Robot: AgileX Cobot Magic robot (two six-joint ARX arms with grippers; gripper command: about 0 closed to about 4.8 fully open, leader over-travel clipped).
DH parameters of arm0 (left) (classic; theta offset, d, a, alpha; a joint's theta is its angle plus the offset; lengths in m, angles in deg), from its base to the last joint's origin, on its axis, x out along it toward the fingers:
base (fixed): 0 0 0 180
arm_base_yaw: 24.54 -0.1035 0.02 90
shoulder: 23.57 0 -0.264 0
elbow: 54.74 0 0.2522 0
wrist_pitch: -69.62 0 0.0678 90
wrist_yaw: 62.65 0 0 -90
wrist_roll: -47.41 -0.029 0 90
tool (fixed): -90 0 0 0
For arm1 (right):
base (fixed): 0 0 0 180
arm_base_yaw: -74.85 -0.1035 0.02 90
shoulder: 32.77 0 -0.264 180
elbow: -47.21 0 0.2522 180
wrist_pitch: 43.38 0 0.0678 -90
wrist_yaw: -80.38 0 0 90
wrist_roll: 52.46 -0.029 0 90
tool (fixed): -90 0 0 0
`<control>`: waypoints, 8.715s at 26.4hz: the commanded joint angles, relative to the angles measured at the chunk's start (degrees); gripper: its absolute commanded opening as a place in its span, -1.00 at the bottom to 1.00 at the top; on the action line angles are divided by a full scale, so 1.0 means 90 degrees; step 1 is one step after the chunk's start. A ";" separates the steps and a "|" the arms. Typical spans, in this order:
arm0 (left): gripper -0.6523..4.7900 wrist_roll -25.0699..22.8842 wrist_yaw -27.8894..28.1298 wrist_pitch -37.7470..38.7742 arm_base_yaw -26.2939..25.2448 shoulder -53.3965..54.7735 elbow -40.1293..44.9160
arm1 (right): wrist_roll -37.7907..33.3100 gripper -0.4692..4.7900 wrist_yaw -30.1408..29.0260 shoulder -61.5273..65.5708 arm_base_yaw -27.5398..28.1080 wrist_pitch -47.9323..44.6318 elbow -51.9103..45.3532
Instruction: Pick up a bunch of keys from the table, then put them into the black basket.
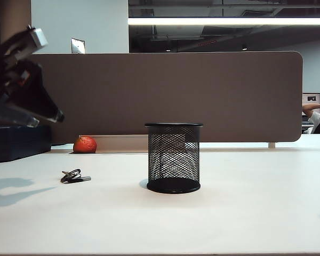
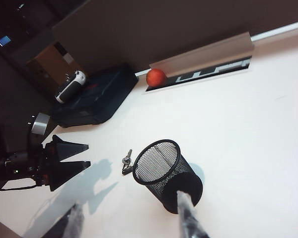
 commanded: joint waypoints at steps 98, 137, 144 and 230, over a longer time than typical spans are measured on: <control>-0.78 0.0168 -0.1440 -0.0571 0.2079 0.0937 -0.1787 | -0.0206 0.10 -0.0661 0.0770 -0.0007 -0.0100 0.0049; -0.18 0.0287 -0.0976 -0.1001 0.2509 0.2273 -0.2011 | -0.0209 0.10 -0.0945 0.0767 -0.0007 0.0002 0.0049; -0.21 0.0284 -0.0971 -0.1056 0.2504 0.2259 -0.2169 | -0.0158 0.08 -0.0935 0.0767 -0.0005 -0.0005 0.0049; -0.78 0.1059 0.2385 0.0413 -0.0041 -0.7757 0.2679 | 0.2229 -0.85 0.2907 -0.1525 -0.0005 -0.2227 -0.2735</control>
